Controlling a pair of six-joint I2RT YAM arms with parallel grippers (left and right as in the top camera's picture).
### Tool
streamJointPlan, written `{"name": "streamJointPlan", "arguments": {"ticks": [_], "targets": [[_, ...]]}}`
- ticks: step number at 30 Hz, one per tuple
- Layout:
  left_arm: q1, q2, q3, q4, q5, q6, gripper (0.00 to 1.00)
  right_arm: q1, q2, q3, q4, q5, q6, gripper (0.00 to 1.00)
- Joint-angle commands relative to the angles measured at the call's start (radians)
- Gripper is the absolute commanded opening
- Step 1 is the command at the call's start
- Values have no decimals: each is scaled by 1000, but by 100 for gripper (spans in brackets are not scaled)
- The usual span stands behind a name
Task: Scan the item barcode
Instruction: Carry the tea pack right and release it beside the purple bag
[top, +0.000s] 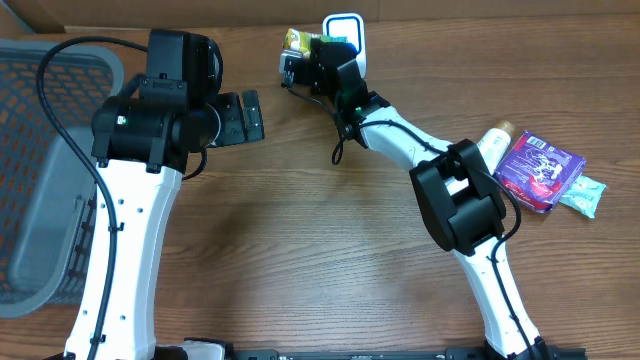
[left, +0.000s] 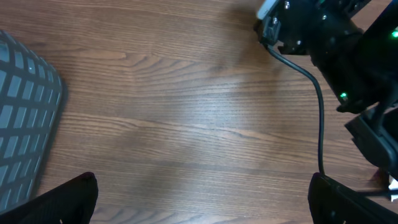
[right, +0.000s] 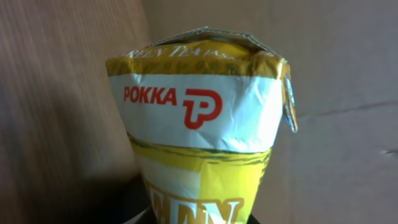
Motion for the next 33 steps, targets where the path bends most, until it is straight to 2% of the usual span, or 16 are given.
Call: {"name": "streamJointPlan", "arguments": {"ticks": [1,6,10,13,16,19,23,27,33], "targets": [[4,4,18,1,-13,-7,100,-3,-210,31,-61,53,141,4],[4,4,18,1,-12,-7,100,-2,-391,31,-383,89,454,4],[4,4,18,1,-13,-6,100,-11,-523,31,-682,-2,749,4],[4,4,18,1,-13,-6,100,-42,-597,32,-943,-143,940,4],[4,4,18,1,-13,-6,100,-101,-622,31,-1185,-335,1032,6],[4,4,18,1,-13,-7,100,-179,-617,9,-1385,-400,1079,7],[4,4,18,1,-13,-7,100,-287,-617,-99,-1464,-371,1095,7],[4,4,18,1,-13,-6,100,-418,-616,-217,-1450,-304,1181,8],[4,4,18,1,-13,-6,100,-634,-616,-344,-1407,-303,1291,7]]}}
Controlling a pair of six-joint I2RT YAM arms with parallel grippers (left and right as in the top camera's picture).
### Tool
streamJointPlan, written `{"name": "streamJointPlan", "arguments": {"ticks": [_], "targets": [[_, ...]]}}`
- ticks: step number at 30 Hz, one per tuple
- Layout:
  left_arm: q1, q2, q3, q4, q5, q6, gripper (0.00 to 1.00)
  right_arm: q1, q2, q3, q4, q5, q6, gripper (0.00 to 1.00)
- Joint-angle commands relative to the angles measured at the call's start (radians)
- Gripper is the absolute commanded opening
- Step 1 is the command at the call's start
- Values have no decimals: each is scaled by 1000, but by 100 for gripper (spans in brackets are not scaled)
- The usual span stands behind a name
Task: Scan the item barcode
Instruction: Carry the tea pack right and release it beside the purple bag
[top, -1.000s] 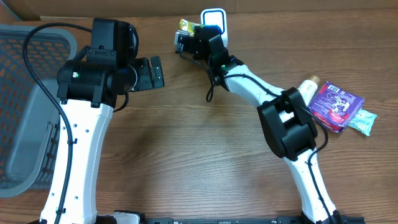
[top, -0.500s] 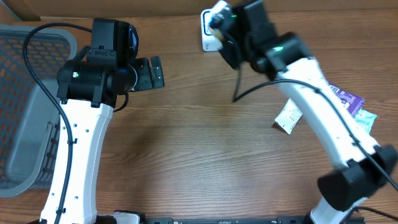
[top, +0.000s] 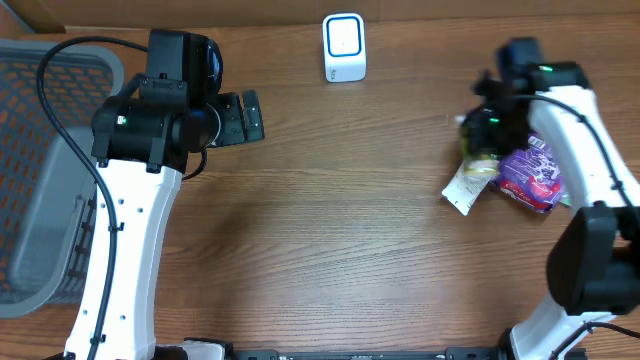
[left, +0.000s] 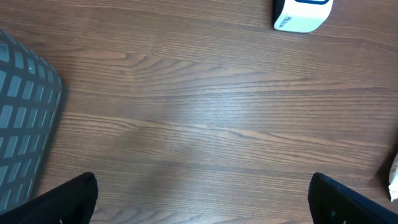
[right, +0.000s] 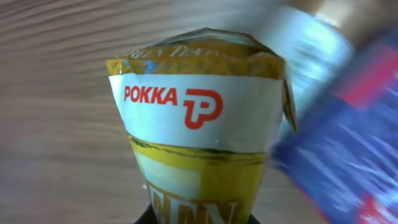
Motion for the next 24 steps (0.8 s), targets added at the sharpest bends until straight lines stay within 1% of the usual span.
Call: {"name": "streamJointPlan", "arguments": {"ticks": [1,2,3,4,7,8,11,14,19,24], "targets": [[4,4,18,1,-13,-7,100,-107,-20,-39,12,-4,88,10],[4,4,18,1,-13,-6,100,-133,-20,-48,11,-24,88,42],[4,4,18,1,-13,-7,100,-157,-20,-53,6,-50,87,76],[4,4,18,1,-13,-6,100,-176,-20,-55,0,-68,85,79],[4,4,18,1,-13,-6,100,-225,-24,-55,-9,-113,72,79],[4,4,18,1,-13,-7,100,-237,-27,-55,-8,-132,72,82],[4,4,18,1,-13,-6,100,-260,-48,-46,-11,-174,72,100],[4,4,18,1,-13,-7,99,-264,-97,-20,-27,-207,72,100],[4,4,18,1,-13,-7,100,-262,-263,37,-68,-277,73,100],[4,4,18,1,-13,-6,100,-262,-456,103,-161,-396,74,100]]}}
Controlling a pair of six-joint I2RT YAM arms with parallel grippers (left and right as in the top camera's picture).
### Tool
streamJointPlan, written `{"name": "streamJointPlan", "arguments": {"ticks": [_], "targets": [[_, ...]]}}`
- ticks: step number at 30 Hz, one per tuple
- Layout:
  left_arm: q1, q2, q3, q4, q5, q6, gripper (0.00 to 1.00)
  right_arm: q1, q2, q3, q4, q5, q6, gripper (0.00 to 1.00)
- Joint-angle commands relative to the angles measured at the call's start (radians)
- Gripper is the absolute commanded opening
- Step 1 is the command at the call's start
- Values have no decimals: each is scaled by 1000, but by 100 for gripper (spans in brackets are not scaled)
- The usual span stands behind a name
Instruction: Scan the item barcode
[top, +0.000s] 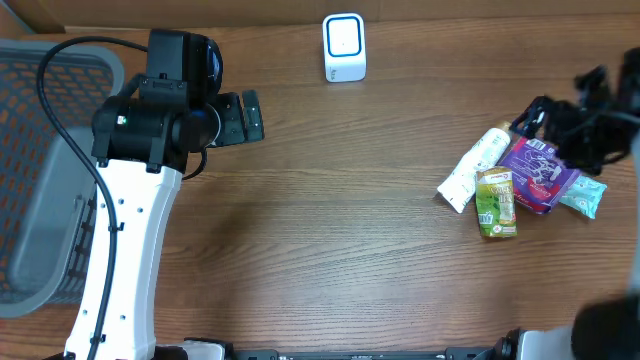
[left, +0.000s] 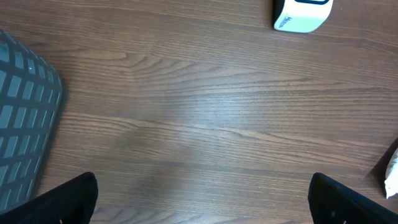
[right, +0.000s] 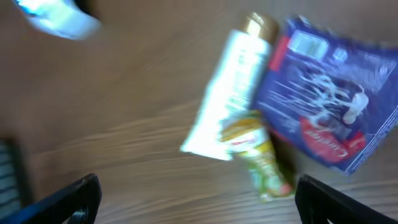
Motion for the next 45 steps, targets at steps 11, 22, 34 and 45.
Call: {"name": "streamJointPlan", "arguments": {"ticks": [11,22,34,45], "targets": [[4,4,18,2,-13,-7,99,0,-450,59,-55,-131,6,100],[3,4,18,2,-13,-6,99,43,-640,-53,101,-105,-53,100],[3,4,18,2,-13,-6,100,383,-1107,-970,1010,262,-53,100],[3,4,18,2,-13,-7,100,428,-1454,-1503,1325,366,-53,100]]}}
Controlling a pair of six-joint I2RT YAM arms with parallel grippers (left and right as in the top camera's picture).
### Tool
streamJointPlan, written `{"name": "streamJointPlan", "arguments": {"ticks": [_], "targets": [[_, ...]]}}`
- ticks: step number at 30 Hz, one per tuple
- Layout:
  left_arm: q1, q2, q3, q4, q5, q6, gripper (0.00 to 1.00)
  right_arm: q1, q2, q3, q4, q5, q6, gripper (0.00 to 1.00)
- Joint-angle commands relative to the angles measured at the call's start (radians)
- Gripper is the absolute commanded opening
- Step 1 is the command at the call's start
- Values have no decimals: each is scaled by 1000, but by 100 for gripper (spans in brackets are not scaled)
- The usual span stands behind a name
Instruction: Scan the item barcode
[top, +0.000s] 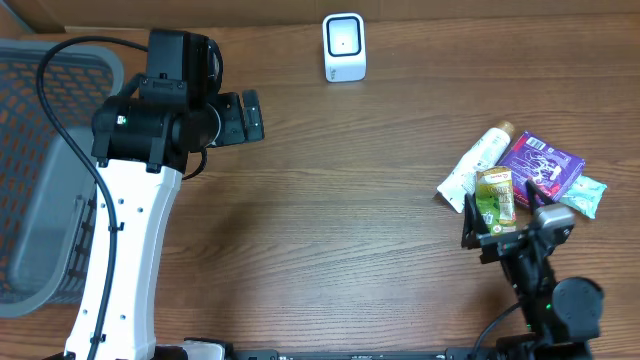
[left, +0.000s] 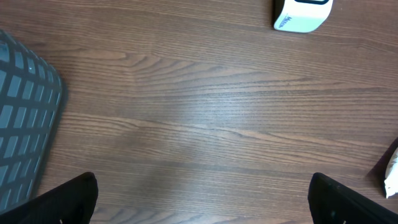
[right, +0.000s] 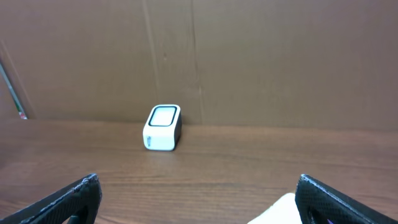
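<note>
The white barcode scanner (top: 344, 47) stands at the back of the table, and shows too as the scanner (right: 163, 127) and the scanner (left: 301, 14). The yellow-green Pokka drink carton (top: 496, 200) lies flat at the right, between a white tube (top: 478, 165) and a purple packet (top: 540, 168). My right gripper (top: 510, 232) is open and empty just in front of the carton, facing the scanner; its open span shows as the right gripper (right: 199, 199). My left gripper (top: 242, 117) hangs open and empty at the left, seen also as the left gripper (left: 202, 199).
A grey mesh basket (top: 40, 170) fills the left edge. A pale green packet (top: 585, 196) lies beside the purple one. A cardboard wall (right: 249, 56) stands behind the scanner. The tube's end (right: 283, 211) pokes in near my right fingers.
My right gripper was open above the pile at the far right. Now it sits low at the table's front right, facing the scanner. The carton lies where it was. The left arm is unchanged.
My right gripper held the Pokka carton up beside the scanner. Then it held the carton over the pile at the right. Then the carton lay beside the tube with the gripper open above it, and now the arm is back at the front.
</note>
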Motion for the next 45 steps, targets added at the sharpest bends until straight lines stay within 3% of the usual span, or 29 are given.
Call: {"name": "streamJointPlan", "arguments": {"ticks": [1,4,10,45], "targets": [[3,4,18,1,-12,-7,100,15,-89,-87,43,45,-4,100],[3,4,18,1,-13,-6,100,15,-148,-171,94,55,-5,100],[4,4,18,1,-13,-6,100,17,-154,-170,-29,101,-12,100],[4,4,18,1,-13,-6,100,15,-153,-170,-27,101,-15,100]]}}
